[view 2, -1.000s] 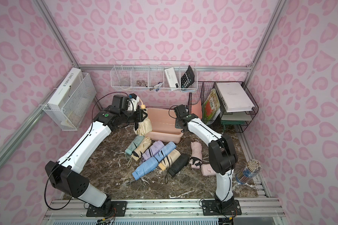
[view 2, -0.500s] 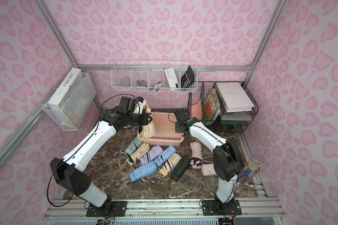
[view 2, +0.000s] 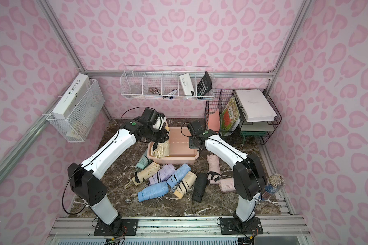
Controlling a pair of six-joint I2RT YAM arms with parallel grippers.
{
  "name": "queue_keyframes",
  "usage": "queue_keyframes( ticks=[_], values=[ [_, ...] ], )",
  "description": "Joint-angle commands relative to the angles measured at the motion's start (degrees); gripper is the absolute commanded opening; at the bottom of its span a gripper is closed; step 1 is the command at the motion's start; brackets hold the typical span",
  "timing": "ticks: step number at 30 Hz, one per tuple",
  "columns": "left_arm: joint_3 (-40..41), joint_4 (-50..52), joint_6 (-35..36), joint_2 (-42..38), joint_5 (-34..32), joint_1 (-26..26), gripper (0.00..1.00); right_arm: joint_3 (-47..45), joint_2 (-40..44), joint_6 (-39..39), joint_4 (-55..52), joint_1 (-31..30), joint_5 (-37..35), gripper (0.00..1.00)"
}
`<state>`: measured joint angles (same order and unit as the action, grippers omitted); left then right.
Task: Put the umbrella into the storage box
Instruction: Move the storage box to the center of the board.
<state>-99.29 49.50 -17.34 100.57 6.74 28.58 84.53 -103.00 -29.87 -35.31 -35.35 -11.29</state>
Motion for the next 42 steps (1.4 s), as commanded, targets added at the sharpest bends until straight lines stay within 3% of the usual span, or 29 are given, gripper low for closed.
queue_keyframes(
  ticks=[1,13,15,17,25,37,42],
  values=[
    [-0.6,0.9,2.2,1.1,-2.9,0.1,0.00,-0.4,0.2,1.3,-5.9,-0.8,3.7,0.03],
    [-0.9,1.1,3.5,7.4,-7.0,0.3,0.00,-0.1,0.2,0.7,-7.8,-1.3,4.4,0.07],
    [-2.4,2.1,3.2,9.1,-6.8,0.3,0.00,-0.3,0.2,0.3,-7.5,-1.2,4.5,0.14],
    [-4.3,4.3,2.3,11.2,-6.5,0.3,0.00,-0.2,0.2,0.2,-7.4,-1.2,4.5,0.29],
    [-1.1,3.0,-0.9,12.3,-8.2,0.3,0.00,-2.9,6.5,-1.2,-0.2,0.1,4.6,0.57],
    [1.1,2.4,-3.6,15.9,-14.5,0.3,0.00,-11.0,17.6,-3.2,6.4,3.0,0.1,0.60],
    [0.4,2.1,-4.5,18.2,-17.1,0.3,0.10,-13.7,21.3,-3.2,8.9,3.1,-1.3,0.60]
  ],
)
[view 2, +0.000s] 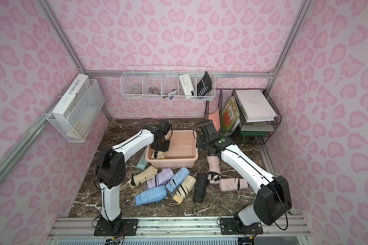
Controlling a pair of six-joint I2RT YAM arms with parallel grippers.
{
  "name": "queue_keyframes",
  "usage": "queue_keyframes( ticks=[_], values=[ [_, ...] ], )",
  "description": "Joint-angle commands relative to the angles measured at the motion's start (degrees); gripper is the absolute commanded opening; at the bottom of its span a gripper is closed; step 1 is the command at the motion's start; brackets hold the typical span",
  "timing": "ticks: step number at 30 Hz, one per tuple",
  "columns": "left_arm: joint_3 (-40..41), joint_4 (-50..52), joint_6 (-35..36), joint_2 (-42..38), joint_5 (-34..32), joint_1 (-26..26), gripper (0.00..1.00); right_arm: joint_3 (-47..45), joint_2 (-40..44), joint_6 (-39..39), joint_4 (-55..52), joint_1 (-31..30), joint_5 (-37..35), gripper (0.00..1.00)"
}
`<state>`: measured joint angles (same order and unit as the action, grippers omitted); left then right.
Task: Put the umbrella into the storage box
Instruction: Move the storage box to the center of the board.
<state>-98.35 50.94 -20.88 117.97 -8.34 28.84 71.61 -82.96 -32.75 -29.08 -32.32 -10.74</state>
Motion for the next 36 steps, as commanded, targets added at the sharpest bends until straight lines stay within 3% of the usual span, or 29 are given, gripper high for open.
queue_keyframes(
  ticks=[1,3,6,10,20,31,32,33,36],
  values=[
    [-0.7,0.6,-1.2,1.2,-2.7,0.0,0.12,-1.2,1.8,-0.2,3.0,0.2,-2.0,0.60],
    [-0.9,0.7,-1.3,1.6,-3.7,0.0,0.19,-1.7,2.5,-0.2,2.9,0.1,-2.2,0.61],
    [-1.2,1.1,-1.8,1.6,-4.8,0.0,0.37,-2.0,3.2,-0.1,2.6,0.1,-2.5,0.61],
    [-1.1,1.8,-2.8,0.2,-6.2,0.0,0.47,-2.5,3.9,-0.1,2.6,0.1,-2.5,0.61],
    [2.8,0.8,-4.2,-5.9,-6.5,0.0,0.51,-4.2,5.0,0.2,4.3,0.2,0.0,0.61],
    [3.3,-1.3,-3.9,-3.6,-4.2,0.0,0.63,-5.7,6.9,-0.6,4.1,-0.3,0.8,0.61],
    [3.2,-1.5,-3.7,-3.6,-4.1,0.0,0.65,-5.9,7.2,-0.7,4.0,-0.4,0.6,0.61],
    [3.2,-1.8,-3.6,-3.9,-3.9,0.0,0.77,-6.0,7.3,-0.6,4.0,-0.5,0.5,0.61],
    [3.8,-3.4,-3.0,-5.5,-3.0,0.1,0.99,-6.4,7.7,-0.7,3.9,-0.5,0.5,0.61]
  ],
)
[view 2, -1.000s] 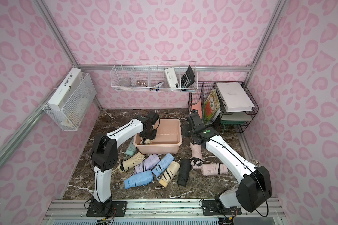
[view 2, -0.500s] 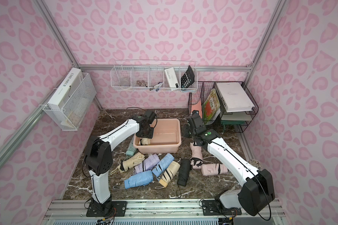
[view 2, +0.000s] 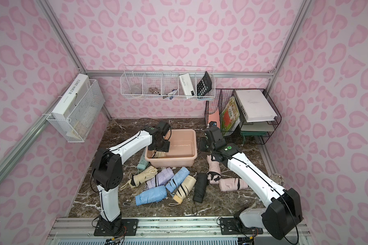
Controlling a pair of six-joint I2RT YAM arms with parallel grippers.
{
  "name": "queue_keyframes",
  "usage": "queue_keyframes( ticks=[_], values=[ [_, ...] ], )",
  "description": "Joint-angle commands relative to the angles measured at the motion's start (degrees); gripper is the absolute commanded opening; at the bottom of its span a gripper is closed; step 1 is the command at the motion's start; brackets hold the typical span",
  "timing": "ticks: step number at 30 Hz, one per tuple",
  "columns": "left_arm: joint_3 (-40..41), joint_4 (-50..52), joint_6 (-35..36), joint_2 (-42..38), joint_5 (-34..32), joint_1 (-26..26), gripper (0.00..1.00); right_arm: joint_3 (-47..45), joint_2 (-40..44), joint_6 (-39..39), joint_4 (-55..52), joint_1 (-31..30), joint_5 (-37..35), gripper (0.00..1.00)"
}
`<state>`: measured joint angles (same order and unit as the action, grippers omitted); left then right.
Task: Put the umbrella into the storage box
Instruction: Move the storage box to the center of the board, then pick up the umbrella from the center of the board.
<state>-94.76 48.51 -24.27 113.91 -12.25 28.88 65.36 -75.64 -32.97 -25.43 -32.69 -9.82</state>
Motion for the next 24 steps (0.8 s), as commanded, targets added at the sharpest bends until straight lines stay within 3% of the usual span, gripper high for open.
queue_keyframes(
  ticks=[1,7,12,17,24],
  values=[
    [0.5,-1.1,0.4,-2.1,0.8,0.0,0.99,-0.3,0.5,-0.5,0.2,-0.1,-0.5,0.61],
    [3.3,-2.8,-0.2,-7.5,0.8,0.0,0.98,-0.4,0.2,-0.6,0.6,-0.5,0.0,0.61],
    [5.9,-5.5,-0.6,-14.0,1.6,0.1,0.88,-0.4,-0.7,1.9,2.2,-1.3,2.7,0.58],
    [9.1,-7.8,-1.9,-21.6,1.0,0.1,0.85,-0.9,-1.9,10.7,6.6,-5.6,5.9,0.58],
    [15.3,-8.3,-4.1,-32.1,-3.8,0.0,0.86,-4.6,-0.1,29.0,14.1,-13.3,11.9,0.61]
  ],
)
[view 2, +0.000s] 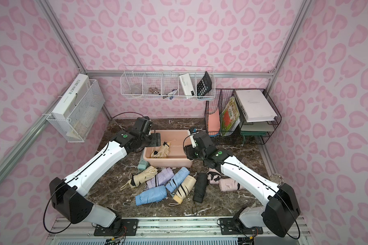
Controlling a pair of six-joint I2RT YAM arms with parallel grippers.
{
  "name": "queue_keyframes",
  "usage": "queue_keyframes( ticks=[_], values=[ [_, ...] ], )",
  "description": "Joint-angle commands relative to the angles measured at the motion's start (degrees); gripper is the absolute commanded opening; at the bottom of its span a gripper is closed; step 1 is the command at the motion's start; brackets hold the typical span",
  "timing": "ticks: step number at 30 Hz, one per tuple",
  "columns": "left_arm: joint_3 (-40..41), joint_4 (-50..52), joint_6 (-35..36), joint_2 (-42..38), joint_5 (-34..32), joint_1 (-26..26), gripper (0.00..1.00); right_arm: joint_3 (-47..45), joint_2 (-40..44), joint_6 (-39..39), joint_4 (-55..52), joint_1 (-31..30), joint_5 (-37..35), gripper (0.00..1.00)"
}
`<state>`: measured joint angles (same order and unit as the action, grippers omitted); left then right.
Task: Put the umbrella into the storage box
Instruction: Pick up the umbrella from the center of the board.
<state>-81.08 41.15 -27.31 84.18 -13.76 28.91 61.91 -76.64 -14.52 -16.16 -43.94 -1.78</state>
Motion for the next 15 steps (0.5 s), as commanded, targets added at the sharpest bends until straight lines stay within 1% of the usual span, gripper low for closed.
queue_keyframes(
  ticks=[1,5,9,11,15],
  values=[
    [2.6,-1.2,-1.0,-4.0,-2.5,0.0,0.86,-2.0,1.3,12.7,6.0,-3.4,4.9,0.62],
    [6.8,-2.3,-1.7,-9.9,-4.4,-0.1,0.87,-5.9,2.4,21.8,10.0,-8.7,10.2,0.64],
    [11.1,-2.2,-5.3,-15.8,-7.1,-0.5,0.87,-9.7,1.4,32.9,13.9,-14.9,15.3,0.65],
    [12.7,-1.1,-7.6,-18.6,-8.7,-0.9,0.87,-9.8,-0.8,37.7,14.4,-17.8,16.9,0.68],
    [14.7,1.6,-10.7,-23.1,-11.6,-1.3,0.87,-6.8,-7.6,43.1,11.9,-21.5,18.4,0.70]
  ],
)
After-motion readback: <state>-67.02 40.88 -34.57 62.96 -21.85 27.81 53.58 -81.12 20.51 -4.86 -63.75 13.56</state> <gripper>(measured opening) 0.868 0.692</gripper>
